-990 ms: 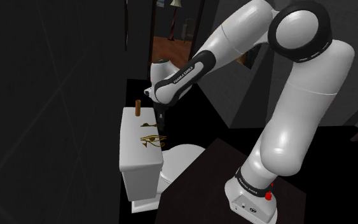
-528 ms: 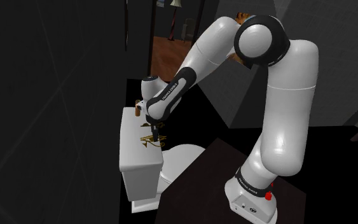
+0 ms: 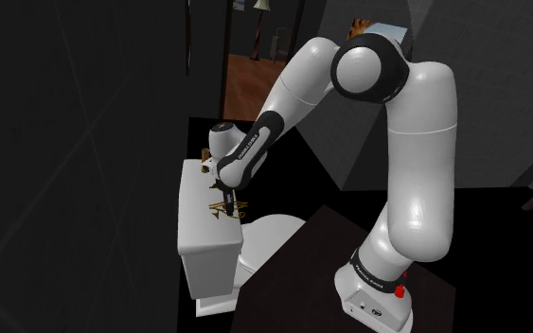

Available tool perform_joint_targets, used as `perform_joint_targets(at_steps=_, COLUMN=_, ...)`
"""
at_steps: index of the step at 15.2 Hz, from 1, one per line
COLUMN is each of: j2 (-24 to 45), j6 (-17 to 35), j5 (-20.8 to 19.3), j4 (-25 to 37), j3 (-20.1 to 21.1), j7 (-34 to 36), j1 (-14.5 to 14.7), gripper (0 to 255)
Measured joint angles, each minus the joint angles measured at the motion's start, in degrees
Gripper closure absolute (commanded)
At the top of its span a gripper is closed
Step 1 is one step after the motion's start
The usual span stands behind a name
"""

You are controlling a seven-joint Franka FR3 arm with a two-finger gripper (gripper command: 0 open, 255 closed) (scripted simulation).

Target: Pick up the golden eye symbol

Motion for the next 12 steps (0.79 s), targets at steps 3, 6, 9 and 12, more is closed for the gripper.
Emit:
perform_joint_targets(at_steps=3, j2=0.14, j6=0.13, j5=-0.03, j4=0.03, j3=-0.02, j7=0.02, j1=0.0, gripper=255)
perform_joint_targets(at_steps=6, j2=0.15, j6=0.15, j5=-0.03, j4=0.04, j3=-0.02, j7=0.02, j1=0.01, gripper=255)
perform_joint_targets(at_steps=9, j2=0.12, j6=0.14, j5=-0.03, j4=0.02, j3=-0.02, j7=0.03, j1=0.01, gripper=255)
perform_joint_targets(at_steps=12, j2=-1.43, j6=-1.06, j5=0.2, j4=-0.34, j3=0.13, j7=-0.25, j1=-0.11, gripper=255)
